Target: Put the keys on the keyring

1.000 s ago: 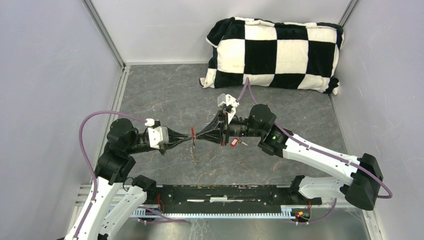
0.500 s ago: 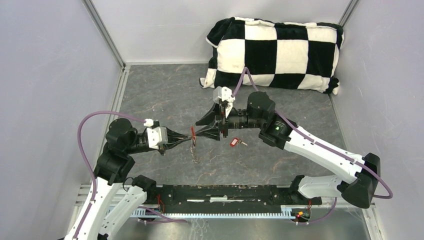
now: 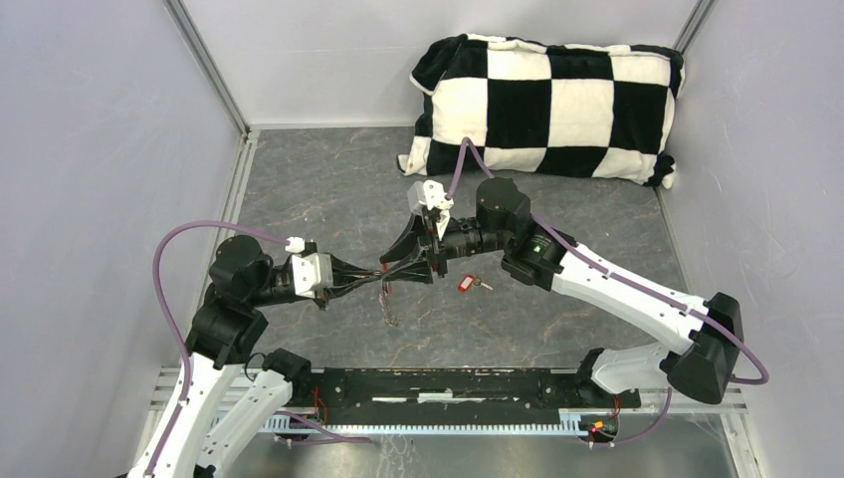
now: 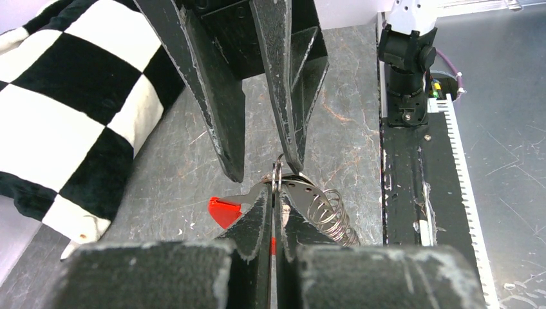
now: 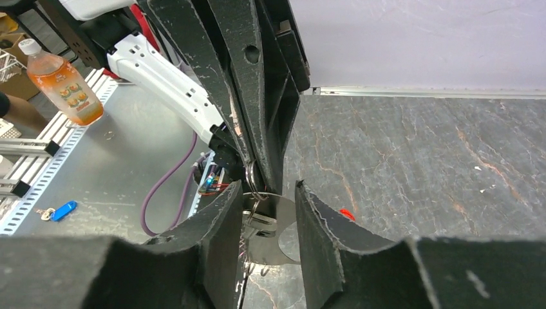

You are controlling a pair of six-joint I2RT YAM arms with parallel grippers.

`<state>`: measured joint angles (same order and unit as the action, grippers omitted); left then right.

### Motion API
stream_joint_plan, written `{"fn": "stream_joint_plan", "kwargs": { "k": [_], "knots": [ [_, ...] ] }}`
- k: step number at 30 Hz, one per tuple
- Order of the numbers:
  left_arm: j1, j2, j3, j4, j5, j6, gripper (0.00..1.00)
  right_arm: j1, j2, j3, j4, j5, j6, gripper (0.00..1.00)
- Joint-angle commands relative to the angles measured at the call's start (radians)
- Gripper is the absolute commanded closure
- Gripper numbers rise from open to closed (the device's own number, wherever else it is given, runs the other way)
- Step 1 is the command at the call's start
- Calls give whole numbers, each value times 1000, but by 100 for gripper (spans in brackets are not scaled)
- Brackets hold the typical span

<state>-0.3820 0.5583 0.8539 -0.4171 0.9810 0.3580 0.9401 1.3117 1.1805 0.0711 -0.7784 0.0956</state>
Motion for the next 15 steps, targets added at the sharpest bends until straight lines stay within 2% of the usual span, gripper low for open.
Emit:
{"fn": "stream_joint_plan", "kwargs": {
  "k": [1, 4, 6, 9, 10, 12, 15],
  "knots": [
    [-1, 5, 43, 20, 34, 19, 98, 4, 10, 36, 45, -51, 5, 61],
    [-1, 6, 41, 18, 37, 18, 98, 3, 17, 30, 68, -59, 23, 70],
    [-1, 6, 41, 17, 38, 20, 98, 3, 18, 21, 89, -67, 36, 78],
    [0, 9, 39, 10, 39, 20, 98, 4, 19, 19, 88, -62, 38, 97],
    [0, 12, 40, 5, 37, 20, 98, 3, 17, 19, 78, -52, 33, 100],
    [0, 21, 45, -19, 32, 33, 95, 3, 13, 27, 43, -33, 18, 100],
    [-1, 44, 63, -91, 26, 83, 82, 5, 22, 77, -82, 4, -42, 100]
  ]
}}
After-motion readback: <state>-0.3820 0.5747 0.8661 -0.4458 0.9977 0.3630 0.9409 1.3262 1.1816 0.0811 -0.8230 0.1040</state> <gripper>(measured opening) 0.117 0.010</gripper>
